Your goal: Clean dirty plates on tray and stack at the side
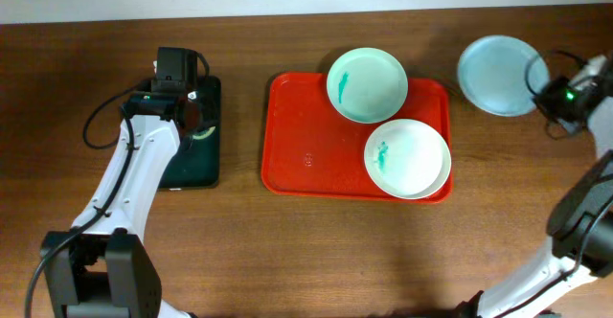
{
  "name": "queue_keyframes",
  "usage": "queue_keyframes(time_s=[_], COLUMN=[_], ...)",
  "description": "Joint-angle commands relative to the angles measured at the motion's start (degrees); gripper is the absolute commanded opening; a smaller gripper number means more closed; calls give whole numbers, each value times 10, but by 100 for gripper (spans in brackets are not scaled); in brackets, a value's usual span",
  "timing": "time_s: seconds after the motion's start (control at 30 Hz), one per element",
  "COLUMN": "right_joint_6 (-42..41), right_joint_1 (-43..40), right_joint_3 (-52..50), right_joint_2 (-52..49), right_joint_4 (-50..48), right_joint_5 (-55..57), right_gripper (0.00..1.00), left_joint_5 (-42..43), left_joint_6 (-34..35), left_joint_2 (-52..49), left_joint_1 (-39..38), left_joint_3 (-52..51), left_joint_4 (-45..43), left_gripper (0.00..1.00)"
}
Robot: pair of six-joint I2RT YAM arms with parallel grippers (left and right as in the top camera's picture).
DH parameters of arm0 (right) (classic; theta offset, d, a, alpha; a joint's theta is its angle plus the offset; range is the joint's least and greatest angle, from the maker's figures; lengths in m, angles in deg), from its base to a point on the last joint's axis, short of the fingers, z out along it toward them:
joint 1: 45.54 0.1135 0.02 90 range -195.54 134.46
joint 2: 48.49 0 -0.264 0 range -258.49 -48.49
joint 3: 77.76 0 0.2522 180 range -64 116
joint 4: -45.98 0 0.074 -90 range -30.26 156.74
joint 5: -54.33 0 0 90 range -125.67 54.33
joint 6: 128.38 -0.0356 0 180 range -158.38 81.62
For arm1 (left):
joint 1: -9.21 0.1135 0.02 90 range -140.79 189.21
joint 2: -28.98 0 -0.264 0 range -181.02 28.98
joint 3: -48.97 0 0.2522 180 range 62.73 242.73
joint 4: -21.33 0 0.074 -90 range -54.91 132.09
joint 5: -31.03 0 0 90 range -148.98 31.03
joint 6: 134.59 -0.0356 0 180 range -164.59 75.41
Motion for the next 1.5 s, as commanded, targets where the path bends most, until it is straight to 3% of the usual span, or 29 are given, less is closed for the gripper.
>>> queue_keyframes(time_s=[0.0,0.07,0.1,0.13,0.17,0.33,0.4,0.47,0.5,0.57,0.7,0.83,0.97,1.17,1.3,1.47], right_joint_6=[-20,-15,-16,-16,-16,-14,89,163,163,163,165,165,185,184,179,146], right_joint_1=[-33,-33,-30,-30,-30,12,109,214,279,343,367,367,367,367,374,421], right_joint_3=[2,2,3,7,18,70,70,70,69,69,69,66,49,51,63,64], right_joint_2=[-49,-65,-64,-60,-49,36,43,37,22,-20,-80,-108,-108,-102,-82,-80], right_joint_4=[8,10,8,10,26,75,37,16,-2,-38,-74,-70,-63,-43,10,122], right_joint_5=[16,16,15,5,-4,-37,-97,-21,99,179,192,192,192,148,-23,-26], right_gripper=[4,4,20,54,66,76,78,80,83,82,75,45,44,4,4,4], left_joint_5=[-4,-4,-4,-4,-4,-4,-4,-4,-4,-4,-4,-4,-4,-4,-4,7], left_joint_6=[5,5,5,5,5,5,6,6,6,6,6,6,6,5,5,6], left_joint_2=[-1,-1,-1,-1,-1,-1,-1,-1,-1,-1,-1,-1,-1,-1,-1,-1], left_joint_1=[3,3,3,3,3,3,2,2,2,2,2,2,2,2,2,2], left_joint_3=[1,1,1,1,1,1,1,1,1,1,1,1,1,1,1,1], left_joint_4=[-1,-1,-2,-1,-1,-1,-1,-1,-1,-1,-1,-2,-2,-2,-2,-2], left_gripper=[0,0,0,0,0,0,0,0,0,0,0,0,0,0,0,0])
